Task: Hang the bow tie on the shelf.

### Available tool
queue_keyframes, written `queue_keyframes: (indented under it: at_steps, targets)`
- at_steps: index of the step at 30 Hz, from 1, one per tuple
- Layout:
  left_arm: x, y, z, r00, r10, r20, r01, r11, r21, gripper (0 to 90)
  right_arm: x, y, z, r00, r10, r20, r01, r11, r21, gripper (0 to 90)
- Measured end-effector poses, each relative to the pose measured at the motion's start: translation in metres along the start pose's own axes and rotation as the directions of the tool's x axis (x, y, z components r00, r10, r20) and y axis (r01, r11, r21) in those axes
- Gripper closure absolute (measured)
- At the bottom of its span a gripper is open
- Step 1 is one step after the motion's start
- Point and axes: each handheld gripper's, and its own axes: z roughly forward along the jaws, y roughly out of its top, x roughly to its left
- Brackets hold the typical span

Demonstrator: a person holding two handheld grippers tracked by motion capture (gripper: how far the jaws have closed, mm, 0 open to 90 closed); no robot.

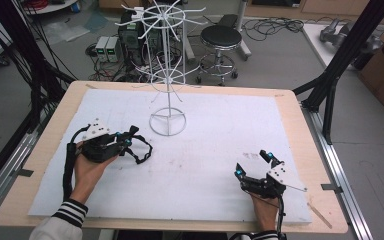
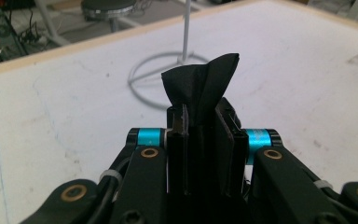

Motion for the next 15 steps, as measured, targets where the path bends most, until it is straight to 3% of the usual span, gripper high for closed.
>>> queue_keyframes:
  at_steps: [1, 4, 5, 10, 12, 15]
  targets:
    - [0.0, 0.001, -0.003, 0.9999, -0.007, 0.009, 0.008, 0.9993, -0.036, 76.1, 0.0, 0.0, 0.0, 1.0, 0.0, 0.0, 0.0, 1.0, 0.0, 3.4]
    - [0.0, 0.003, -0.006, 0.9998, -0.015, 0.016, 0.016, 0.9976, -0.067, 76.1, 0.0, 0.0, 0.0, 1.0, 0.0, 0.0, 0.0, 1.0, 0.0, 3.4]
    - [0.0, 0.006, -0.008, 0.9995, -0.024, 0.023, 0.026, 0.9949, -0.098, 76.1, 0.0, 0.0, 0.0, 1.0, 0.001, 0.0, -0.001, 1.0, 0.001, 3.4]
    - [0.0, 0.015, -0.012, 0.9989, -0.034, 0.032, 0.038, 0.9885, -0.146, 76.2, 0.0, 0.0, 0.0, 1.0, -0.001, -0.002, 0.001, 1.0, 0.001, 3.4]
    - [-0.001, 0.021, -0.014, 0.9971, -0.055, 0.053, 0.063, 0.9839, -0.167, 76.2, 0.0, 0.0, 0.0, 1.0, -0.001, -0.001, 0.001, 1.0, 0.002, 3.4]
    - [-0.003, 0.027, -0.016, 0.9982, -0.041, 0.044, 0.048, 0.9816, -0.185, 76.2, 0.0, 0.0, 0.0, 1.0, -0.001, -0.002, 0.001, 1.0, 0.001, 3.4]
